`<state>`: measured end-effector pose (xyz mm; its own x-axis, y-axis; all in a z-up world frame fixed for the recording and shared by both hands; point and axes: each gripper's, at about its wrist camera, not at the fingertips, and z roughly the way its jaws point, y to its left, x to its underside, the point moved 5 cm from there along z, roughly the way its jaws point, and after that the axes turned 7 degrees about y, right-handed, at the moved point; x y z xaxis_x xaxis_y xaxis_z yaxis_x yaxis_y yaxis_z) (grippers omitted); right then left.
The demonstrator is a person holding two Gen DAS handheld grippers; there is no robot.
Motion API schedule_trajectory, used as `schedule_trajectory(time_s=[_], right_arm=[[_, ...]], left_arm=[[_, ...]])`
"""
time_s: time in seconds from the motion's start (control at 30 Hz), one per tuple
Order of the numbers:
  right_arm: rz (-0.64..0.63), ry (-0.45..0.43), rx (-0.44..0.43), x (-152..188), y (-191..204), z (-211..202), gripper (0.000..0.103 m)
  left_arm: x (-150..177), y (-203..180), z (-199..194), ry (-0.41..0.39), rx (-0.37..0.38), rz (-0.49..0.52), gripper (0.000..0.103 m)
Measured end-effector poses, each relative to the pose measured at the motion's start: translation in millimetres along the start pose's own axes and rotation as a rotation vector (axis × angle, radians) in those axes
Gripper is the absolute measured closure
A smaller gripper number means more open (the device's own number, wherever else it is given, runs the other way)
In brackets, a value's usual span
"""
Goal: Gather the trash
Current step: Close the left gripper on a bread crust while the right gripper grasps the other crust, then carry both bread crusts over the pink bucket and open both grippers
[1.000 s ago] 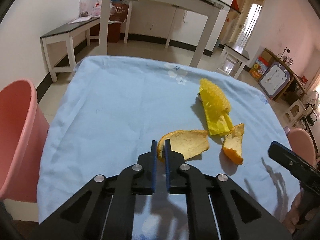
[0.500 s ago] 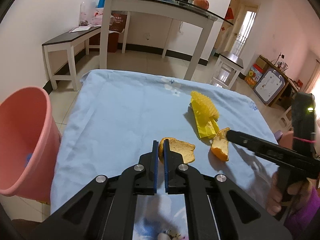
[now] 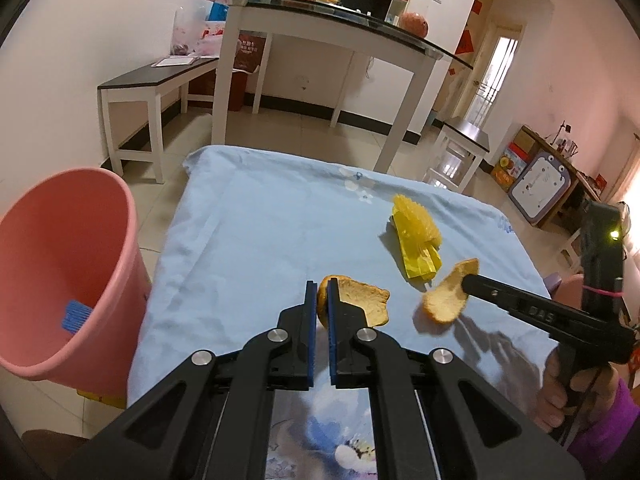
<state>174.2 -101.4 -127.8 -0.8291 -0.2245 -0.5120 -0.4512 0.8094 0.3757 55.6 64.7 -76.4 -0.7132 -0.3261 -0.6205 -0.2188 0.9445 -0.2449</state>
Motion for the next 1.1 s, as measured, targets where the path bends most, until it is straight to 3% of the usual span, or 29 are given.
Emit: schedule_trajectory(time_s=[0.47,0.8,1.1], right_arm=[[-0.127,-0.103,-0.071,-8.4,81.0,-36.6,0.098],[-0.267,-0.109,-0.142,-14.6,175.0,-21.1,0.098],[-0.379,-0.069,-0.180,-10.1,254.6,16.6,0.098]], left_arm=[[-3.0,47.3,-57.6,-0.104,-0.055,-0.088,0.099],[2.4,114.4,-103.1,-0.180,-0.157,-0.200,0.099],[15.0,169.5,-119.1,-0.185,-0.225,-0.280,0.099]])
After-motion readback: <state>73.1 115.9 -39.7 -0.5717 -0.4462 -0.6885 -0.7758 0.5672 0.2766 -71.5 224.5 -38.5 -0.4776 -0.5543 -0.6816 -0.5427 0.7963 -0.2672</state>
